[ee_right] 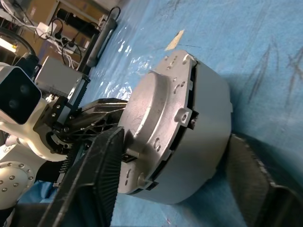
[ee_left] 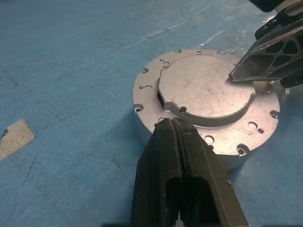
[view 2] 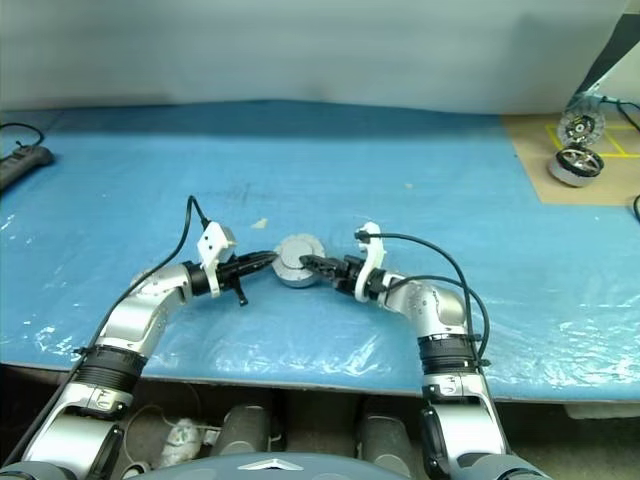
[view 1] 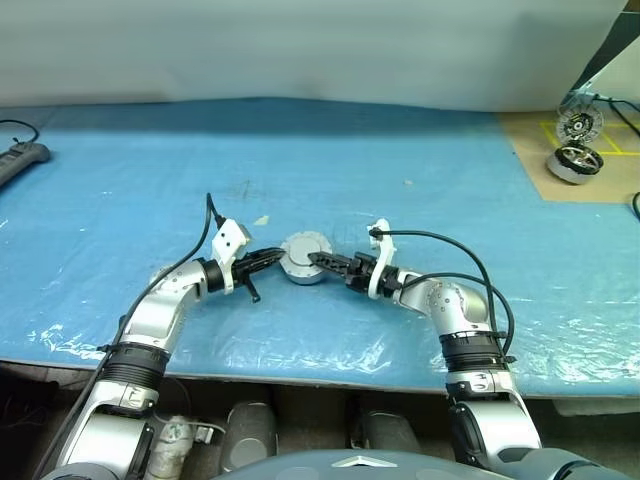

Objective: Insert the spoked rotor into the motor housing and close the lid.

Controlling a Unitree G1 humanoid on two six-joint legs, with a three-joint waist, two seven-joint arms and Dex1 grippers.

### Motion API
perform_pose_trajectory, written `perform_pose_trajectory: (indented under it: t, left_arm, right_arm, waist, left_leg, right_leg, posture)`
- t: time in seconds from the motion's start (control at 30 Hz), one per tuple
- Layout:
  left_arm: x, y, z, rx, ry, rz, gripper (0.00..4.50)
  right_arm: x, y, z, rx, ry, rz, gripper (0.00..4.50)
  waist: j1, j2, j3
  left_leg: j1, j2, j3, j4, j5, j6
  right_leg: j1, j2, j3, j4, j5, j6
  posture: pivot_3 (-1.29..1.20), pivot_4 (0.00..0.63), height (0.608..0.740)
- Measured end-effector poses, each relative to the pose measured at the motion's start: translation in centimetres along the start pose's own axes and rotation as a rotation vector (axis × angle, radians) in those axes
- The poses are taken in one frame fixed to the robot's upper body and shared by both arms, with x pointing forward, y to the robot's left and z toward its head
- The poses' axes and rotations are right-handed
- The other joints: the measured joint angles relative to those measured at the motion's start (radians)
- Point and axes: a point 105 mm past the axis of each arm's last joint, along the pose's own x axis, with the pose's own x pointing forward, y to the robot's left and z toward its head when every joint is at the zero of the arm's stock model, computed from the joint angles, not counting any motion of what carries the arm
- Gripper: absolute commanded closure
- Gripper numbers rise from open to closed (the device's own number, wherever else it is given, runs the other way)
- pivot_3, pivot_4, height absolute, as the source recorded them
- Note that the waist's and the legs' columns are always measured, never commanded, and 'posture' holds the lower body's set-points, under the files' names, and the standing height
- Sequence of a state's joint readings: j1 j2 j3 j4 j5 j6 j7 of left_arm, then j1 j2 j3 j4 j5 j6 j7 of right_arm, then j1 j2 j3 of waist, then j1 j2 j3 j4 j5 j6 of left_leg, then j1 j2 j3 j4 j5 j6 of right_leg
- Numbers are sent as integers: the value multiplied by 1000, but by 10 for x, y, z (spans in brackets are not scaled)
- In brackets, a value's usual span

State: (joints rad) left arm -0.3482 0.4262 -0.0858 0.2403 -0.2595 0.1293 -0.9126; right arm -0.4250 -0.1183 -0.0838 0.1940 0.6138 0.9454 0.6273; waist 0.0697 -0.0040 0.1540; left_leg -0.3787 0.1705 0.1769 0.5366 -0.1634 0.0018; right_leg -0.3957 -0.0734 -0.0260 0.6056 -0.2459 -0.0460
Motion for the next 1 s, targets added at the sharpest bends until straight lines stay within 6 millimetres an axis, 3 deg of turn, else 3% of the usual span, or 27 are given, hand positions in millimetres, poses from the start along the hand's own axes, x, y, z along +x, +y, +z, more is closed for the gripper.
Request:
perform_pose_trajectory:
  t: [0.23,0.37,0.53,0.63,0.73,0.8,1.0]
  left_arm:
    - [-5,7,-3,-4,11,21,4500]
    - [-4,3,0,-46,-10,25,4500]
    - [-15,-27,-2,-183,-32,1,4500]
    - [-7,-44,31,-227,-133,-134,4500]
    - [-8,-41,74,-190,-221,-211,4500]
    - [-14,-35,87,-193,-251,-219,4500]
    - [-27,-11,75,-281,-279,-151,4500]
  right_arm:
    - [-1,7,3,14,-30,38,3362]
    - [1,8,2,20,-30,41,3367]
    - [-1,9,5,36,-45,56,3367]
    - [5,13,8,43,-46,51,3367]
    - [8,11,7,108,-50,44,3367]
    - [7,10,7,144,-54,45,3367]
    - [4,9,10,234,-74,47,3367]
  waist:
    - [0,0,0]
    - [-2,0,0]
    - [-1,0,1]
    - [2,-2,3]
    - [-4,-2,3]
    - [-5,0,4]
    - [-1,1,5]
  left_leg:
    - [3,0,0,0,-1,1]
    - [5,0,0,0,-1,1]
    - [-6,1,1,-2,0,-2]
    - [-7,1,1,-1,0,-2]
    - [-5,0,1,0,0,-2]
    - [-5,0,1,-1,0,-2]
    - [-7,0,1,-1,0,-3]
  right_leg:
    - [3,0,0,0,0,0]
    - [4,0,1,0,0,1]
    - [-8,0,-1,0,-1,-2]
    - [-8,0,-2,1,-1,-2]
    - [-7,0,-1,2,-1,-2]
    - [-7,0,-1,1,-1,-2]
    - [-7,0,-2,1,-1,-2]
  posture:
    - [0,150,740]
    - [0,150,740]
    - [0,150,740]
    - [0,150,740]
    - [0,150,740]
    - [0,150,740]
    - [0,150,740]
